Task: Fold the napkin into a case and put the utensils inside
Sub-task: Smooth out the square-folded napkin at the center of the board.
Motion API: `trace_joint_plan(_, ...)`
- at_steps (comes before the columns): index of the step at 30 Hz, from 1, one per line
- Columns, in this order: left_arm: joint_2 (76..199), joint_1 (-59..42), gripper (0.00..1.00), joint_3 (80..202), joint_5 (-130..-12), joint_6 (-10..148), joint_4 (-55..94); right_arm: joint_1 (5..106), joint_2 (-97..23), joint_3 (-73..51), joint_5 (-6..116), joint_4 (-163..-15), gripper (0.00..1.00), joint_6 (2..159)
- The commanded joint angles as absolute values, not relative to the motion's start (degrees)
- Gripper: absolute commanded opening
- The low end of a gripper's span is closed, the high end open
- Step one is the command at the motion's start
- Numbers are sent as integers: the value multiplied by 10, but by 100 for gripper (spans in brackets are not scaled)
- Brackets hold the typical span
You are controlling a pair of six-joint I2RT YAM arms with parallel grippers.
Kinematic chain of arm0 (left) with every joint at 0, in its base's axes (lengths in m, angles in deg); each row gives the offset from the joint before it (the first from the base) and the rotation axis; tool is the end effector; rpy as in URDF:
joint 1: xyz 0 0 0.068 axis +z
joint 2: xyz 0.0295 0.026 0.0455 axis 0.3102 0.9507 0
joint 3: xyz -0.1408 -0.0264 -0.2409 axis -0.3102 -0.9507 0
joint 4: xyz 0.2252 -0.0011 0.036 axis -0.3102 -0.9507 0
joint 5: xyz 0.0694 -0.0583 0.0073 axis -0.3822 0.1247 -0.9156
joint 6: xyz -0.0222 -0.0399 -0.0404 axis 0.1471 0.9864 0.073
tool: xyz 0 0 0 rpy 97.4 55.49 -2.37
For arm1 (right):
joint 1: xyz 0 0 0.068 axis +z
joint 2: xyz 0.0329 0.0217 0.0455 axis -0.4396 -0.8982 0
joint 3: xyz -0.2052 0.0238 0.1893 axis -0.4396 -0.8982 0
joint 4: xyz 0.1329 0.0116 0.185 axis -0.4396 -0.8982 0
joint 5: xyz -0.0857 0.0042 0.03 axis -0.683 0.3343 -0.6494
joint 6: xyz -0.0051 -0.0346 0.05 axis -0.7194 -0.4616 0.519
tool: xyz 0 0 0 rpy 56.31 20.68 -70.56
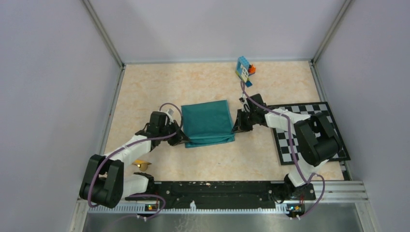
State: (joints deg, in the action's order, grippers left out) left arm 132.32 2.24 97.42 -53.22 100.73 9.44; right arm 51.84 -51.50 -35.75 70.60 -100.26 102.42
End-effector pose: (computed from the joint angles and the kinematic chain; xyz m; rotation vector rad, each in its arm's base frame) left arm 0.1850 -0.0735 0.1885 -0.3872 2.5441 -0.9912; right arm 0.2623 0.1470 0.1814 -0.1004 2.6884 0.8629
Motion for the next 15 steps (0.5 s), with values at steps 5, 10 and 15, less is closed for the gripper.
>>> trace_joint_plan(5,1294,23,6,1007,-534,990,70,522,-473,-320,698,-1039,0,1016)
trace_joint_plan(10,1286,23,6,1009,-533,990,64,522,-464,-316,700,-1058,0,1009)
trace_joint_plan(15,1284,23,5,1009,-539,986,53,523,-467,-324,716,-1049,0,1020)
